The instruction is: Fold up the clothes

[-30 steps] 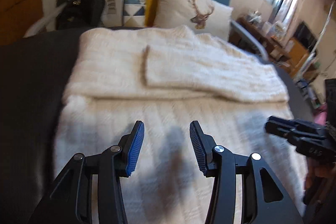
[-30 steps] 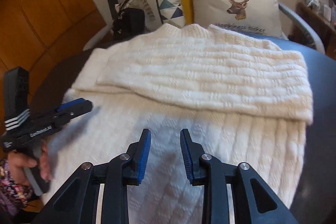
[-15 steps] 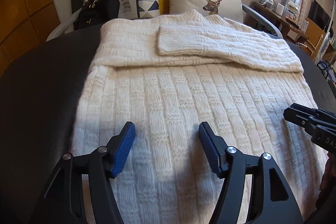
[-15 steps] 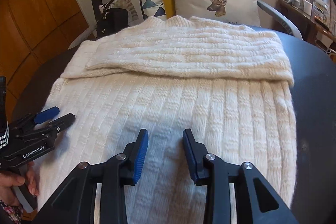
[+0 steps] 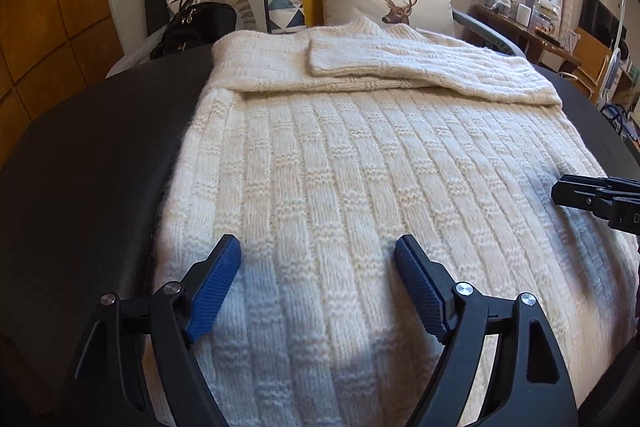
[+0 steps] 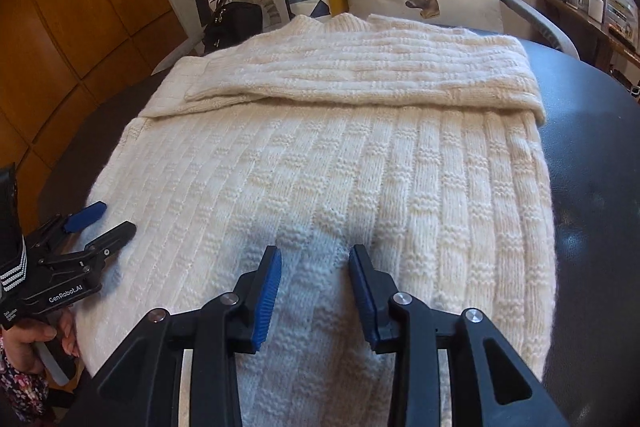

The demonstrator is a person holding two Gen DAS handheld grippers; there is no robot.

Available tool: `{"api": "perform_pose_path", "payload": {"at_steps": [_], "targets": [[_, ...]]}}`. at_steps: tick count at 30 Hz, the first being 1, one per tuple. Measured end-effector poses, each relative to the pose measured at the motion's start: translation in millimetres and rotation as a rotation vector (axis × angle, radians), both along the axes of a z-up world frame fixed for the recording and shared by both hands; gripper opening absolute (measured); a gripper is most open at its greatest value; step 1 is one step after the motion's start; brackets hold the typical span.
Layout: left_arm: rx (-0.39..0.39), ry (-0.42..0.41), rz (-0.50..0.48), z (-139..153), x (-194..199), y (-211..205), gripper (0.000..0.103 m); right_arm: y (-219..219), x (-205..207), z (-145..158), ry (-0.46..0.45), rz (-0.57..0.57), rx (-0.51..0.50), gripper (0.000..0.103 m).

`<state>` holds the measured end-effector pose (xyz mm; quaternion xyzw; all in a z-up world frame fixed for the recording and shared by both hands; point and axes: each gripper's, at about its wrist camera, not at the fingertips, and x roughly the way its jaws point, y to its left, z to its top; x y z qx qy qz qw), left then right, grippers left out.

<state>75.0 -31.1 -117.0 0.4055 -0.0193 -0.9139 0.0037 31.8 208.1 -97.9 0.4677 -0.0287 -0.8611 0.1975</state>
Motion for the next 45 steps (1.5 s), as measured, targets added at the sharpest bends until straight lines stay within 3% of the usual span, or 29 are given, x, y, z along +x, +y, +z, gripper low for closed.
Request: {"api": "perform_pose_path", "payload": {"at_steps": [7,21,29,35,38,42,45], "targets": [[-0.002,0.037,-0.024,-2.1,14.7,0.9,0.084,-2.0,4.7,0.8,0.019,0.005,0.035,0.038],[0.002,0.053,-0.06,-0.2,33.1,-9.5,0.084,17.2,0.5,2.9,0.01,0.035,-0.015,0.039],[-0.002,0.07,-0.128,1.9,56.7,-37.6,0.084,75.2,20.5,-0.8,-0.05,0.032,-0.033,0.039],[0.11,0.102,-0.041,7.3,94.7,-91.8,0.084,91.6,49.3,6.4,-0.038,0.07,-0.015,0.039],[0.183,0.098,-0.033,3.8,107.5,-109.6,0.084,102.6,59.6,5.0,-0.058,0.068,-0.064,0.039],[0.32,0.08,-0.108,-0.9,116.1,-116.0,0.084,119.3,65.8,3.3,-0.092,0.057,-0.151,0.039],[0.374,0.046,-0.204,-5.1,119.2,-107.7,0.084,131.4,68.4,2.3,-0.121,0.062,-0.214,0.039]]}}
